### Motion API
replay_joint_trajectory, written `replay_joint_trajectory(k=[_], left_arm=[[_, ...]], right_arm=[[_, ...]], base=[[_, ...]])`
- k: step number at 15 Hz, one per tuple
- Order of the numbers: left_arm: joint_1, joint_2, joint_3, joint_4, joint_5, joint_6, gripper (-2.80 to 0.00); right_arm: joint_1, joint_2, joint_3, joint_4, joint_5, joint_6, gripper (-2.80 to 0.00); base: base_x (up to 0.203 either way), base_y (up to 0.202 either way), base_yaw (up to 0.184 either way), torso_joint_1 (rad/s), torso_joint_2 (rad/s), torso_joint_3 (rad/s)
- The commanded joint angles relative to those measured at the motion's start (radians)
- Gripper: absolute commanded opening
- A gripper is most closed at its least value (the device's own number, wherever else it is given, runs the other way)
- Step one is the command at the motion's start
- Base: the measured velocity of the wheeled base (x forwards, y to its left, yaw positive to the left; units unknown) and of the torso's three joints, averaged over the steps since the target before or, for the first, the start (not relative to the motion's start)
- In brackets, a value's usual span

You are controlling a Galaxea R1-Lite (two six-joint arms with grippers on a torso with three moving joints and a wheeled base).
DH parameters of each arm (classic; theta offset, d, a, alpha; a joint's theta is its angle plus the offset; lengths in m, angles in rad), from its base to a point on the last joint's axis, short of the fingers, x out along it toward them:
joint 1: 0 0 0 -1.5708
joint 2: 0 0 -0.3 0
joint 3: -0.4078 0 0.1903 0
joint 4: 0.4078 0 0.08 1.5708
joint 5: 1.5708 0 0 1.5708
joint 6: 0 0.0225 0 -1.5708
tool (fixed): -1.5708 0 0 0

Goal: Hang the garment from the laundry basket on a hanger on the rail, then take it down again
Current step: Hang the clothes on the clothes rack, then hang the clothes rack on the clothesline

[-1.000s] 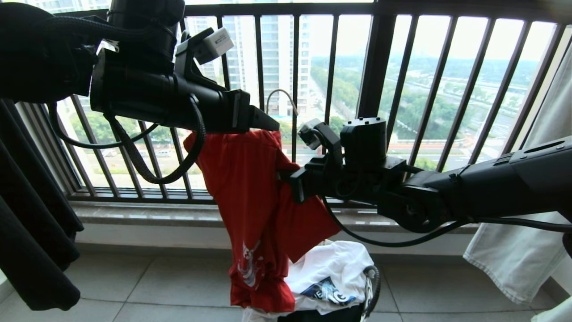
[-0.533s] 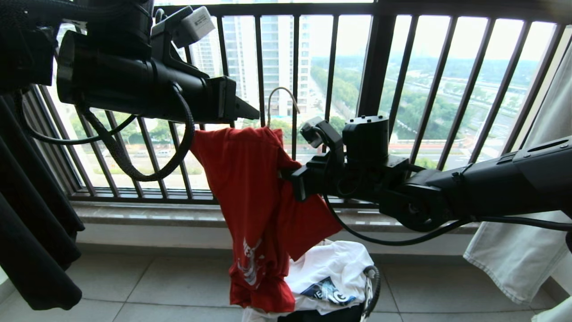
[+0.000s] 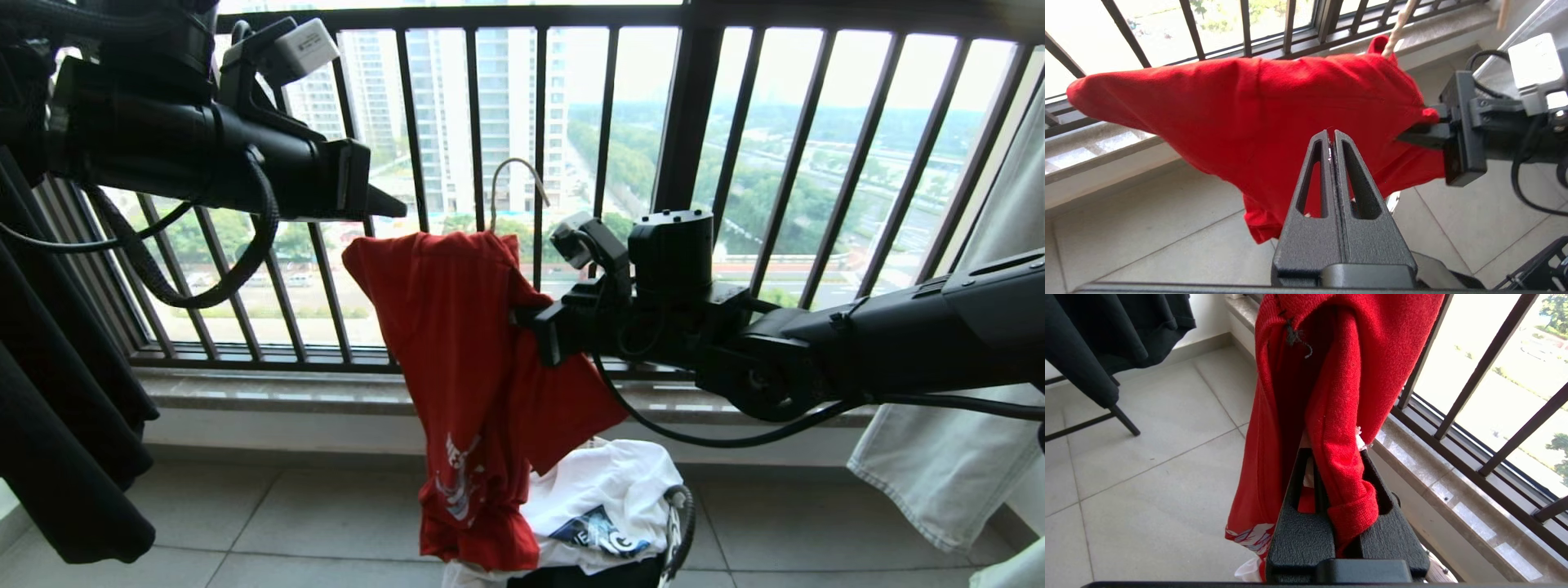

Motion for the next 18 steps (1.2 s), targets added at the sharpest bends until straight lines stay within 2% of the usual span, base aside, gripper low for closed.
replay_joint_trajectory(k=[1,3,5,8,9,10,13,15,17,18], left_arm=[[0.125,0.017,-0.039,0.109,-0.097,0.135,-2.8],[0.182,0.016,-0.046,0.143,-0.122,0.221,-2.8],[0.228,0.021,-0.071,0.241,-0.143,0.349,-2.8],[0.243,0.047,-0.144,0.393,-0.205,0.461,-2.8],[0.243,0.059,-0.153,0.439,-0.253,0.543,-2.8],[0.241,0.076,-0.157,0.466,-0.286,0.588,-2.8],[0.21,0.109,-0.159,0.488,-0.364,0.648,-2.8],[0.207,0.138,-0.161,0.497,-0.374,0.738,-2.8],[0.197,0.143,-0.162,0.502,-0.402,0.752,-2.8],[0.198,0.142,-0.157,0.506,-0.428,0.78,0.0]], right_arm=[[0.001,-0.001,-0.002,-0.002,0.008,-0.003,-2.8],[0.002,-0.012,-0.01,0.037,0.041,-0.01,-2.8],[0.006,-0.019,-0.013,0.103,0.102,-0.076,-2.8],[0.002,-0.02,-0.01,0.138,0.19,-0.104,-2.8],[-0.005,-0.023,-0.006,0.139,0.223,-0.111,-2.8],[-0.008,-0.022,-0.004,0.139,0.239,-0.111,-2.8],[-0.025,-0.021,0.002,0.138,0.316,-0.111,-2.8],[-0.039,-0.022,0.008,0.137,0.342,-0.111,-2.8],[-0.049,-0.03,0.02,0.137,0.393,-0.117,-2.8],[-0.05,-0.03,0.02,0.138,0.395,-0.119,-2.8]], base=[[0.0,0.0,0.0,0.0,0.0,0.0],[0.0,0.0,0.0,0.0,0.0,0.0],[0.0,0.0,0.0,0.0,0.0,0.0],[0.0,0.0,0.0,0.0,0.0,0.0],[0.0,0.0,0.0,0.0,0.0,0.0],[0.0,0.0,0.0,0.0,0.0,0.0],[0.0,0.0,0.0,0.0,0.0,0.0],[0.0,0.0,0.0,0.0,0.0,0.0],[0.0,0.0,0.0,0.0,0.0,0.0],[0.0,0.0,0.0,0.0,0.0,0.0]])
